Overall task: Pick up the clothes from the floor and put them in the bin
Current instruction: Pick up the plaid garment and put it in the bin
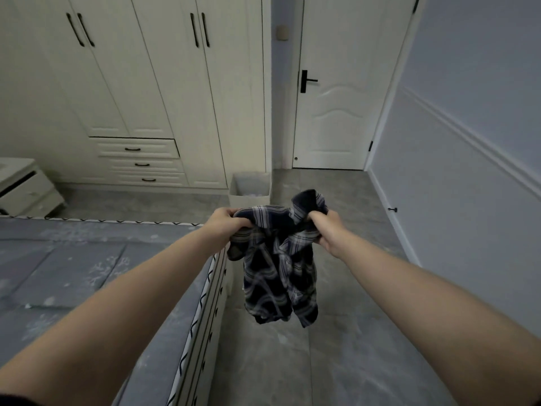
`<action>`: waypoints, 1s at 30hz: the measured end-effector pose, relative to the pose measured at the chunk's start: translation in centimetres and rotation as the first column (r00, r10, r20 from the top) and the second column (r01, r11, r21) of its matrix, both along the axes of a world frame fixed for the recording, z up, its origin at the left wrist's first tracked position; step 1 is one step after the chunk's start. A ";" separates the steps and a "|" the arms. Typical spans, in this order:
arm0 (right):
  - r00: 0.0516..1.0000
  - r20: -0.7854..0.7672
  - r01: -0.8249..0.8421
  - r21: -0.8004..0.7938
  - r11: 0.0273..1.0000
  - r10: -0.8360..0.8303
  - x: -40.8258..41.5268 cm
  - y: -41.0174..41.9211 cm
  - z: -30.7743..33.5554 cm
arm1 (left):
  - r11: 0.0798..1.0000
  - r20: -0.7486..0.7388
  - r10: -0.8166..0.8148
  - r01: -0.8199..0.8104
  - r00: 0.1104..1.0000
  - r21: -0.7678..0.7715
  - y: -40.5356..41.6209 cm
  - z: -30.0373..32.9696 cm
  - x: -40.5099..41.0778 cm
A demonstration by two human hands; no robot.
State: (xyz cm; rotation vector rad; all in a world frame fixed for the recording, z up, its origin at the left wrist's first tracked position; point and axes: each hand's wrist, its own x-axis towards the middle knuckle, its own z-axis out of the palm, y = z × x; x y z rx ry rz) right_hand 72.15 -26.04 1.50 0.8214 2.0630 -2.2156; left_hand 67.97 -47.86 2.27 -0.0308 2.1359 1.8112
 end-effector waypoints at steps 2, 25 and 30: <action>0.999 0.010 -0.041 -0.074 0.996 0.041 -3.8 1.2 0.7 | 0.997 0.019 0.055 -0.056 0.998 0.051 1.5 -0.1 -3.1; 0.974 0.163 -0.181 0.160 0.970 0.155 -45.2 8.6 -3.5 | 0.990 0.094 0.007 0.006 0.996 -0.142 9.6 -5.9 -44.9; 0.988 0.087 -0.146 0.188 0.971 0.131 -53.1 10.2 -1.6 | 0.994 0.113 0.072 -0.062 0.991 -0.089 11.9 -5.2 -54.0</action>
